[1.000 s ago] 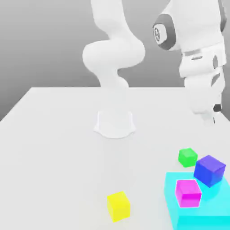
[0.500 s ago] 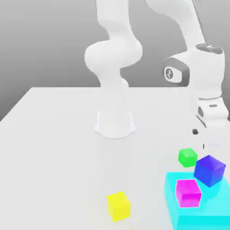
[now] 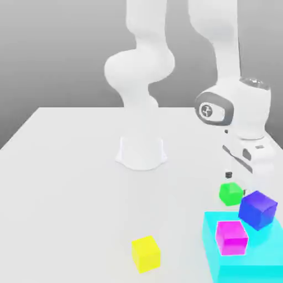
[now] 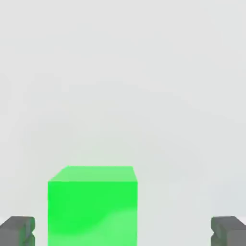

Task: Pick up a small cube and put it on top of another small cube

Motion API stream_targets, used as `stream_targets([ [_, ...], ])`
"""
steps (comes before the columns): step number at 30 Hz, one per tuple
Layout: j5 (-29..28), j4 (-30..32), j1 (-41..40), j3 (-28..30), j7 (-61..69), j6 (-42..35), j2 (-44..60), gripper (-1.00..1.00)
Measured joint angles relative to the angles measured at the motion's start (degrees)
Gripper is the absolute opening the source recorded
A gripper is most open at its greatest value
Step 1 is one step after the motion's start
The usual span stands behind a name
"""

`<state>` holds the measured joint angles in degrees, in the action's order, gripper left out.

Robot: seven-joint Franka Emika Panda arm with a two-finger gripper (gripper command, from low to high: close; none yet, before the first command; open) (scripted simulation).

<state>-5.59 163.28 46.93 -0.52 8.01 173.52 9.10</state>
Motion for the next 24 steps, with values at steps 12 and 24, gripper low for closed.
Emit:
stream_targets([
  [12, -0.45, -0.33, 0.84, 0.51, -1.12, 5.30, 6.68, -1.00],
  [24, 0.55, 0.29, -0.27, -0.42, 0.41, -1.53, -1.81, -1.00],
])
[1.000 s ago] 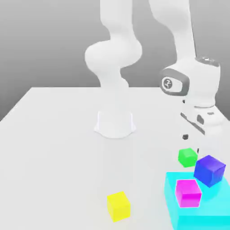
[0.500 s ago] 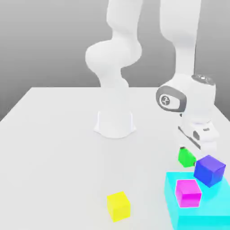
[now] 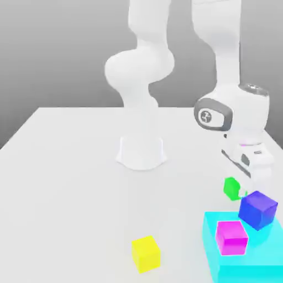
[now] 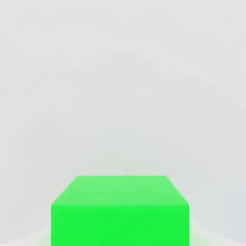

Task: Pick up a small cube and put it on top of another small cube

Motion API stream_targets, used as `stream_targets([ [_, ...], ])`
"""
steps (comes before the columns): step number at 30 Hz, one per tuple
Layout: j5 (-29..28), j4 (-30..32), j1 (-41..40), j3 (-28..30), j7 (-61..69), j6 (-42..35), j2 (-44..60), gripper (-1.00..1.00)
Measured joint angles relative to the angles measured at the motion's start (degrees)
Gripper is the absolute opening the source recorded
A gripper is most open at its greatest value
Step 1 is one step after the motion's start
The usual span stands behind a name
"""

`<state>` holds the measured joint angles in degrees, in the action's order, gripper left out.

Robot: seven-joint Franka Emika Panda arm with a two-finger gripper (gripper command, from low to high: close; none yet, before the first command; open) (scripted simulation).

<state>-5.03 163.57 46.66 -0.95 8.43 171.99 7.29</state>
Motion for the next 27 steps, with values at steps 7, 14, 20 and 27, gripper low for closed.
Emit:
stream_targets([
  [7, 3.35, 1.59, -0.17, -1.38, 2.00, -4.56, -5.59, -1.00],
  [14, 6.31, -0.40, 0.49, 0.00, 13.66, -10.12, -8.68, -1.00],
  [20, 6.87, -5.50, -0.74, 1.65, 30.71, -16.28, -9.92, -1.00],
  [27, 6.27, -11.49, -2.28, 3.91, 49.91, -23.36, -11.08, -1.00],
])
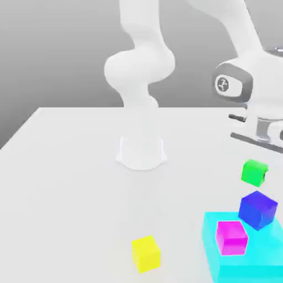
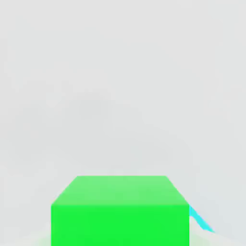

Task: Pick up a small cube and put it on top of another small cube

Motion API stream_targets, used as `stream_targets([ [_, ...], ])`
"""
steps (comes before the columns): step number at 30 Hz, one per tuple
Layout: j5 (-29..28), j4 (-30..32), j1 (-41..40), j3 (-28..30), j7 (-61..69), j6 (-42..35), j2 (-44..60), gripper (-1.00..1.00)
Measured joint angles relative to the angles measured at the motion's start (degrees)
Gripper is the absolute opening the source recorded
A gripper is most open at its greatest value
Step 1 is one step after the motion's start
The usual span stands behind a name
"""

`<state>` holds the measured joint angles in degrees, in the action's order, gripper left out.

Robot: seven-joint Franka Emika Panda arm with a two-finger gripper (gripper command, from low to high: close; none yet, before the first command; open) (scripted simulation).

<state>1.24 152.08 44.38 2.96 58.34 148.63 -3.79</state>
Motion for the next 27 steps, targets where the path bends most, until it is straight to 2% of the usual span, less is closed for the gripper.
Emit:
stream_targets([
  [13, -2.00, -10.58, -3.51, 4.10, 33.70, -11.93, -0.84, -1.00],
  [24, -0.11, -9.02, -2.80, 4.83, 36.47, -3.01, 6.72, -1.00],
  [25, -0.27, -8.86, -2.83, 4.90, 36.37, -2.34, 7.10, 1.00],
  [27, -0.27, -8.86, -2.83, 4.90, 36.37, -2.34, 7.10, 1.00],
])
